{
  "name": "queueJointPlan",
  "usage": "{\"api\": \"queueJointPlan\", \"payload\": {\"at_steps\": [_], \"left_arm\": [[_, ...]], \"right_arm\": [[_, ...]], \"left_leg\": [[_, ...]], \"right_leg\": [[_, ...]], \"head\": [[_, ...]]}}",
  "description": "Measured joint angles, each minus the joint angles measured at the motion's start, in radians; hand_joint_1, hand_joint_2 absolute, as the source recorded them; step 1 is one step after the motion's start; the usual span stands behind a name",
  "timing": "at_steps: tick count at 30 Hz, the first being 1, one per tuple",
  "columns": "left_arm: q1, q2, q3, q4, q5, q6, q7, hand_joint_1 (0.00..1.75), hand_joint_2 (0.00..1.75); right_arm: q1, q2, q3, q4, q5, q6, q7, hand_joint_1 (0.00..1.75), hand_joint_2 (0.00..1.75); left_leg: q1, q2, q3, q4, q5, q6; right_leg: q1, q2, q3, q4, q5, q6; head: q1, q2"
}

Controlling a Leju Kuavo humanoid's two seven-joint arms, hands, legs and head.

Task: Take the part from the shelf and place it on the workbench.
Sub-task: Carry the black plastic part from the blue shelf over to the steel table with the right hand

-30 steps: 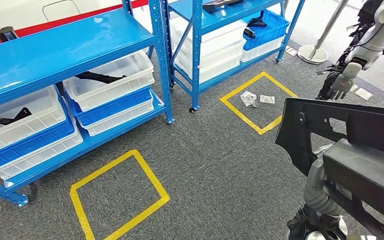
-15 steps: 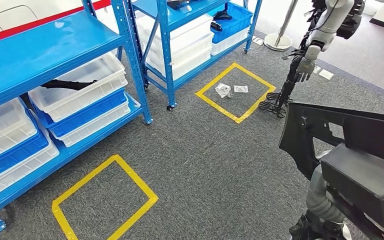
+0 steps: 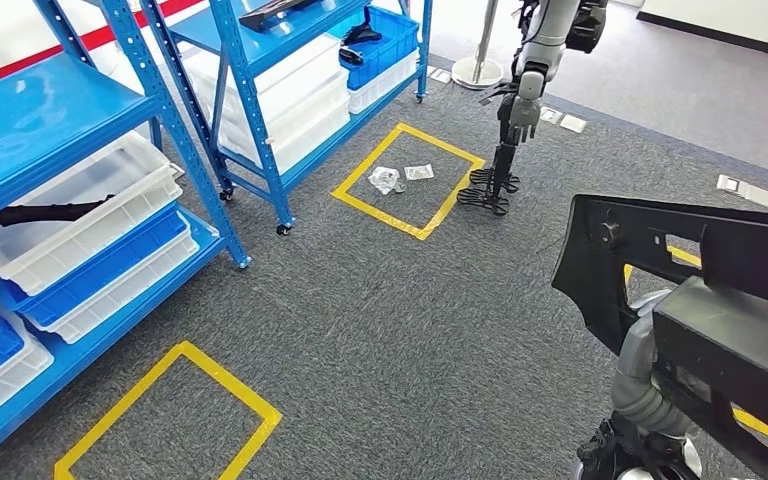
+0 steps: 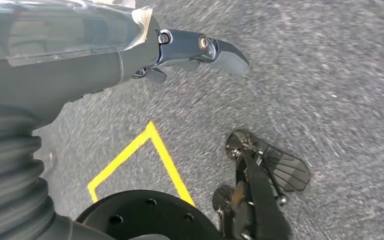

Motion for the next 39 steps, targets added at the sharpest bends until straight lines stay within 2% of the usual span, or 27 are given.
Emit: {"api": "queueJointPlan", "payload": {"at_steps": [1, 3, 5, 7, 9, 10, 11, 13, 14, 15, 16, 18, 19, 21, 23, 24, 25, 26, 27, 29, 30, 31, 32, 34, 36, 38, 39], "left_arm": [[0.0, 0.0, 0.0, -0.001, 0.001, 0.0, -0.001, 0.0, 1.75], [0.0, -0.002, 0.0, -0.003, 0.002, -0.001, -0.001, 0.0, 1.75], [0.0, -0.004, 0.0, -0.004, 0.002, -0.001, -0.002, 0.0, 1.75], [0.001, -0.007, 0.001, -0.006, 0.002, -0.002, -0.003, 0.0, 1.75], [0.004, -0.01, 0.001, -0.006, 0.002, -0.002, -0.003, 0.0, 1.75], [0.004, -0.011, 0.001, -0.006, 0.002, -0.002, -0.003, 0.0, 1.75], [0.005, -0.013, 0.001, -0.007, 0.002, -0.002, -0.004, 0.0, 1.75], [0.005, -0.016, 0.001, -0.008, 0.002, -0.002, -0.004, 0.0, 1.75], [0.005, -0.018, 0.001, -0.009, 0.002, -0.002, -0.004, 0.0, 1.75], [0.006, -0.019, 0.001, -0.011, 0.002, -0.003, -0.004, 0.0, 1.75], [0.006, -0.021, 0.001, -0.013, 0.002, -0.003, -0.005, 0.0, 1.75], [0.005, -0.022, 0.001, -0.016, 0.002, -0.003, -0.006, 0.0, 1.75], [0.004, -0.023, 0.001, -0.017, 0.002, -0.003, -0.006, 0.0, 1.75], [0.003, -0.024, 0.001, -0.019, 0.002, -0.003, -0.007, 0.0, 1.75], [0.005, -0.024, 0.001, -0.02, 0.001, -0.003, -0.007, 0.0, 1.75], [0.007, -0.025, 0.001, -0.02, 0.001, -0.004, -0.007, 0.0, 1.75], [0.008, -0.025, 0.001, -0.02, 0.0, -0.005, -0.007, 0.0, 1.75], [0.009, -0.025, 0.001, -0.02, 0.0, -0.007, -0.007, 0.0, 1.75], [0.01, -0.025, 0.001, -0.02, 0.0, -0.009, -0.007, 0.0, 1.75], [0.01, -0.025, 0.001, -0.022, 0.0, -0.013, -0.009, 0.0, 1.75], [0.01, -0.026, 0.001, -0.024, 0.001, -0.014, -0.01, 0.0, 1.75], [0.009, -0.027, 0.001, -0.026, 0.001, -0.014, -0.011, 0.0, 1.75], [0.009, -0.028, 0.001, -0.028, 0.002, -0.014, -0.012, 0.0, 1.75], [0.008, -0.033, 0.002, -0.031, 0.005, -0.014, -0.014, 0.0, 1.75], [0.008, -0.038, 0.002, -0.032, 0.007, -0.015, -0.015, 0.0, 1.75], [0.009, -0.041, 0.002, -0.033, 0.01, -0.015, -0.016, 0.0, 1.75], [0.01, -0.041, 0.003, -0.034, 0.012, -0.015, -0.016, 0.0, 1.75]], "right_arm": [[-0.001, 0.0, 0.0, 0.0, 0.0, 0.0, 0.001, 1.75, 1.75], [-0.002, 0.001, 0.0, 0.0, 0.001, 0.001, 0.003, 1.75, 1.75], [-0.004, 0.0, 0.0, -0.001, 0.001, 0.002, 0.005, 1.75, 1.75], [-0.01, 0.0, 0.001, -0.001, 0.002, 0.004, 0.008, 1.75, 1.75], [-0.014, 0.0, 0.002, -0.001, 0.004, 0.005, 0.011, 1.75, 1.75], [-0.014, 0.0, 0.003, -0.001, 0.004, 0.006, 0.012, 1.75, 1.75], [-0.014, 0.0, 0.003, -0.001, 0.005, 0.006, 0.012, 1.75, 1.75], [-0.014, 0.0, 0.003, -0.001, 0.005, 0.006, 0.015, 1.75, 1.75], [-0.016, 0.0, 0.003, -0.001, 0.005, 0.007, 0.016, 1.75, 1.75], [-0.017, 0.001, 0.004, -0.001, 0.005, 0.007, 0.017, 1.75, 1.75], [-0.018, 0.001, 0.004, -0.002, 0.005, 0.007, 0.018, 1.75, 1.75], [-0.017, 0.002, 0.004, -0.003, 0.005, 0.007, 0.018, 1.75, 1.75], [-0.016, 0.002, 0.003, -0.004, 0.005, 0.007, 0.018, 1.75, 1.75], [-0.015, 0.003, 0.003, -0.006, 0.005, 0.008, 0.019, 1.75, 1.75], [-0.015, 0.005, 0.004, -0.008, 0.005, 0.008, 0.019, 1.75, 1.75], [-0.014, 0.006, 0.004, -0.008, 0.005, 0.008, 0.019, 1.75, 1.75], [-0.013, 0.006, 0.004, -0.008, 0.005, 0.008, 0.019, 1.75, 1.75], [-0.012, 0.006, 0.004, -0.008, 0.005, 0.008, 0.019, 1.75, 1.75], [-0.011, 0.006, 0.004, -0.009, 0.006, 0.008, 0.02, 1.75, 1.75], [-0.011, 0.006, 0.004, -0.011, 0.006, 0.01, 0.022, 1.75, 1.75], [-0.011, 0.006, 0.004, -0.012, 0.006, 0.011, 0.023, 1.75, 1.75], [-0.011, 0.006, 0.004, -0.013, 0.006, 0.012, 0.025, 1.75, 1.75], [-0.01, 0.006, 0.004, -0.014, 0.006, 0.013, 0.026, 1.75, 1.75], [-0.008, 0.005, 0.004, -0.017, 0.005, 0.018, 0.028, 1.75, 1.75], [-0.009, 0.004, 0.004, -0.02, 0.005, 0.022, 0.029, 1.75, 1.75], [-0.01, 0.003, 0.004, -0.021, 0.004, 0.024, 0.029, 1.75, 1.75], [-0.01, 0.002, 0.004, -0.021, 0.003, 0.026, 0.03, 1.75, 1.75]], "left_leg": [[-0.003, -0.008, 0.009, -0.021, 0.002, 0.002], [-0.009, 0.01, 0.013, -0.03, 0.006, 0.007], [-0.007, 0.034, 0.021, -0.042, 0.016, 0.017], [-0.004, 0.06, 0.024, -0.048, 0.022, 0.023], [-0.004, 0.087, 0.022, -0.048, 0.023, 0.025], [-0.003, 0.101, 0.021, -0.048, 0.022, 0.024], [-0.002, 0.113, 0.022, -0.047, 0.021, 0.022], [0.002, 0.135, 0.024, -0.045, 0.017, 0.013], [0.001, 0.144, 0.024, -0.042, 0.012, 0.004], [0.0, 0.153, 0.024, -0.04, 0.007, -0.005], [-0.002, 0.161, 0.025, -0.04, 0.004, -0.013], [0.0, 0.179, 0.031, -0.046, 0.003, -0.026], [0.003, 0.178, 0.034, -0.045, 0.0, -0.032], [0.008, 0.136, 0.017, 0.001, -0.039, -0.039], [0.007, 0.082, -0.042, 0.126, -0.112, -0.038], [0.006, 0.072, -0.075, 0.191, -0.138, -0.036], [0.004, 0.068, -0.098, 0.231, -0.147, -0.032], [0.003, 0.066, -0.104, 0.236, -0.135, -0.026], [0.0, 0.061, -0.091, 0.201, -0.105, -0.019], [-0.005, 0.023, -0.032, 0.07, -0.033, 0.004], [-0.008, 0.006, -0.008, 0.017, -0.01, 0.011], [-0.011, -0.006, 0.006, -0.015, -0.001, 0.015], [-0.015, -0.004, 0.01, -0.024, -0.001, 0.017], [-0.017, 0.019, 0.015, -0.033, 0.006, 0.02], [-0.014, 0.043, 0.023, -0.046, 0.015, 0.027], [-0.012, 0.064, 0.027, -0.052, 0.019, 0.031], [-0.013, 0.074, 0.026, -0.052, 0.019, 0.032]], "right_leg": [[-0.001, 0.009, -0.003, 0.0, 0.002, 0.004], [-0.004, 0.026, -0.012, -0.002, 0.007, 0.017], [-0.003, 0.001, -0.03, 0.02, -0.002, 0.024], [-0.002, -0.05, -0.077, 0.112, -0.045, 0.022], [-0.004, -0.072, -0.137, 0.236, -0.089, 0.024], [-0.007, -0.077, -0.151, 0.267, -0.095, 0.03], [-0.012, -0.081, -0.145, 0.257, -0.085, 0.04], [-0.021, -0.112, -0.078, 0.137, -0.041, 0.065], [-0.021, -0.132, -0.042, 0.072, -0.021, 0.071], [-0.021, -0.147, -0.016, 0.027, -0.009, 0.068], [-0.019, -0.154, -0.005, 0.006, -0.005, 0.059], [-0.013, -0.135, -0.009, 0.004, -0.002, 0.034], [-0.015, -0.124, -0.011, 0.003, 0.0, 0.025], [-0.019, -0.104, -0.013, 0.001, 0.006, 0.009], [-0.015, -0.085, -0.017, 0.001, 0.008, -0.002], [-0.011, -0.074, -0.019, 0.001, 0.009, -0.006], [-0.007, -0.062, -0.021, 0.001, 0.01, -0.009], [-0.003, -0.049, -0.021, 0.002, 0.011, -0.01], [0.001, -0.037, -0.02, 0.002, 0.012, -0.011], [0.007, -0.013, -0.019, 0.002, 0.012, -0.011], [0.009, -0.003, -0.019, 0.003, 0.013, -0.009], [0.01, 0.006, -0.021, 0.003, 0.014, -0.007], [0.01, 0.015, -0.024, 0.003, 0.017, -0.003], [0.006, 0.024, -0.033, 0.005, 0.02, 0.007], [0.01, -0.011, -0.058, 0.046, 0.0, 0.01], [0.011, -0.056, -0.1, 0.13, -0.04, 0.007], [0.009, -0.065, -0.126, 0.184, -0.061, 0.007]], "head": [[0.0, 0.0], [-0.001, 0.0], [0.001, 0.0], [0.007, 0.0], [0.011, 0.0], [0.012, 0.0], [0.013, 0.0], [0.014, 0.0], [0.016, 0.0], [0.016, 0.0], [0.015, 0.0], [0.011, 0.0], [0.009, 0.0], [0.006, 0.0], [0.002, 0.0], [0.001, 0.0], [0.001, 0.0], [0.0, 0.0], [0.0, 0.0], [0.001, 0.0], [0.001, 0.0], [0.001, 0.0], [0.001, 0.0], [0.001, 0.0], [0.004, 0.0], [0.008, 0.0], [0.009, 0.0]]}}
